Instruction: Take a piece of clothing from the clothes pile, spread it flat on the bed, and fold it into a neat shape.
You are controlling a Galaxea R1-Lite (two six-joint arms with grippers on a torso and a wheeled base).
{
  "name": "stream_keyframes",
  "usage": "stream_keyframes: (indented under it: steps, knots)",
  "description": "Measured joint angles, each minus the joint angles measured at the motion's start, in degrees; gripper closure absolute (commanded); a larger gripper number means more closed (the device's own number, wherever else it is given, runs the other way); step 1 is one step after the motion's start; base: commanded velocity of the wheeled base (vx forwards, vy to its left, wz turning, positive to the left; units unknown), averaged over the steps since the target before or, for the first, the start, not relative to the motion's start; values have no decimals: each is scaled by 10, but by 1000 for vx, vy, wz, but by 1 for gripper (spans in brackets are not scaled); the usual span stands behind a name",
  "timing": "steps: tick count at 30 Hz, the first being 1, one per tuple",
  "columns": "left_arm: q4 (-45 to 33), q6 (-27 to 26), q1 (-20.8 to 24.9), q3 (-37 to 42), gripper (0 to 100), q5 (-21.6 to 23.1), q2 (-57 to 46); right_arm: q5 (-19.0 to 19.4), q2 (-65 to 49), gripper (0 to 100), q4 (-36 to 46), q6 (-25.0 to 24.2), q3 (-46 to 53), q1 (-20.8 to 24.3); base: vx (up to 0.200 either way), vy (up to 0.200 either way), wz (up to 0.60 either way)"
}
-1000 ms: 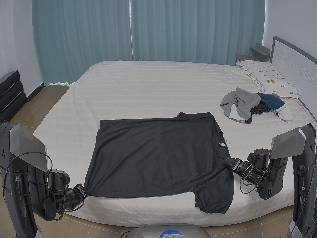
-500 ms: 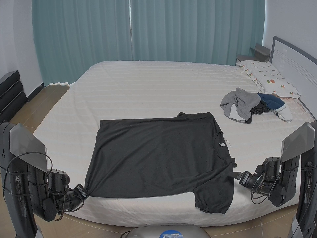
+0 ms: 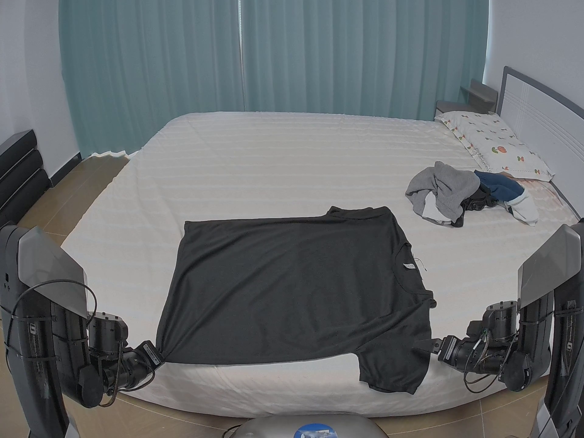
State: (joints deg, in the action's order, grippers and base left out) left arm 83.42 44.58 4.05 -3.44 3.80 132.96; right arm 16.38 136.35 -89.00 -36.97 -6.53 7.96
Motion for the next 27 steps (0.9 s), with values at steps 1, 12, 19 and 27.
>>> stream_keyframes:
  steps: [1, 12, 19, 27]
  knots:
    - [0, 0, 0, 0, 100, 0, 0, -1, 2, 0, 0, 0, -4, 2, 0, 0, 0]
    - [0, 0, 0, 1, 100, 0, 0, -5, 16, 0, 0, -20, -32, 23, 0, 0, 0]
    - [0, 0, 0, 0, 100, 0, 0, -18, 16, 100, 0, -32, -37, 34, 0, 0, 0]
    - [-1, 0, 1, 0, 100, -1, 0, -65, 19, 100, 1, -35, -35, 33, 0, 0, 0]
